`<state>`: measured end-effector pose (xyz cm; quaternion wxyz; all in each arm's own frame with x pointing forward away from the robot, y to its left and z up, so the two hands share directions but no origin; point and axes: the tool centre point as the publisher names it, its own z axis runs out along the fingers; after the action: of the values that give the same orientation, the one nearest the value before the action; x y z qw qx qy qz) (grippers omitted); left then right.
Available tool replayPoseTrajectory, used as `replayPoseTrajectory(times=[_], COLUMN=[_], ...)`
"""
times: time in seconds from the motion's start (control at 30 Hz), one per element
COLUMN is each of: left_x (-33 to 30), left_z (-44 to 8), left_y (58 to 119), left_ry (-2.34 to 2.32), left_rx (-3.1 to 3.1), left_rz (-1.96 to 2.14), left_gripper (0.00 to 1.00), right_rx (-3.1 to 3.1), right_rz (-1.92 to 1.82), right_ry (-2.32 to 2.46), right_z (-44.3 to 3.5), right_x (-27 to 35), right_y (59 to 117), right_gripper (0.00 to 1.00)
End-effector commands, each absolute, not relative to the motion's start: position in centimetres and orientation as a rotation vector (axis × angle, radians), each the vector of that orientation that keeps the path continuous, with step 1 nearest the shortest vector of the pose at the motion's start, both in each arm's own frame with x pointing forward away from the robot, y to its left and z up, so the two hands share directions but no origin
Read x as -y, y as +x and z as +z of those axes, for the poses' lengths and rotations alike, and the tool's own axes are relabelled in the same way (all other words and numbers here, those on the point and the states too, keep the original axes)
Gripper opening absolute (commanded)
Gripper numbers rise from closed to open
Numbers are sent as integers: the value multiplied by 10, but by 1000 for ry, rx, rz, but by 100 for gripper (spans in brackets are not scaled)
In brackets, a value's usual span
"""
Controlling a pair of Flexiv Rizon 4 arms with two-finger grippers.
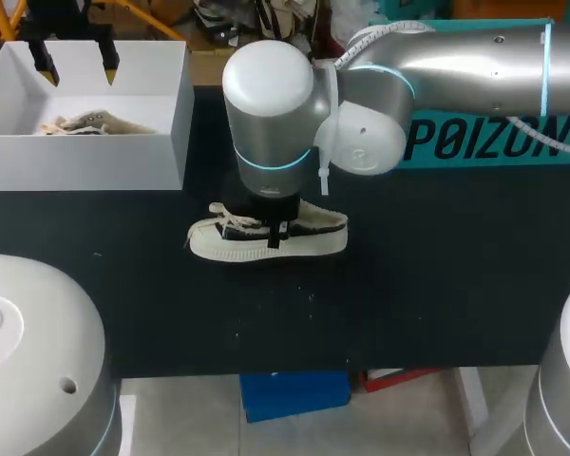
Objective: Take the shoe out of the shoebox, open the shoe tongue, remove and reinsert the insole, then place the shoe into the shoebox
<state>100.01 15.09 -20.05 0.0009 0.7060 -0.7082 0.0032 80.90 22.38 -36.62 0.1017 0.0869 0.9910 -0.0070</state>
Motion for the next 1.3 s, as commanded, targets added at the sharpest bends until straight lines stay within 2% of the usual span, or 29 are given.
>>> replayPoseTrajectory(times=[0.03,0.77,1.3], left_x=[-151,-151,-151], left_z=[-200,-200,-200], left_y=[1000,1000,1000], left_ry=[2218,2218,2218], left_rx=[2223,2223,2223], left_rz=[5,5,5], left_gripper=[100,100,100], right_rx=[-2941,-2954,-2995], right_rz=[-15,-20,14], right_ry=[272,359,369], right_z=[-380,-382,-400], right_x=[-228,-231,-243], right_y=[811,808,794], right_gripper=[0,0,0])
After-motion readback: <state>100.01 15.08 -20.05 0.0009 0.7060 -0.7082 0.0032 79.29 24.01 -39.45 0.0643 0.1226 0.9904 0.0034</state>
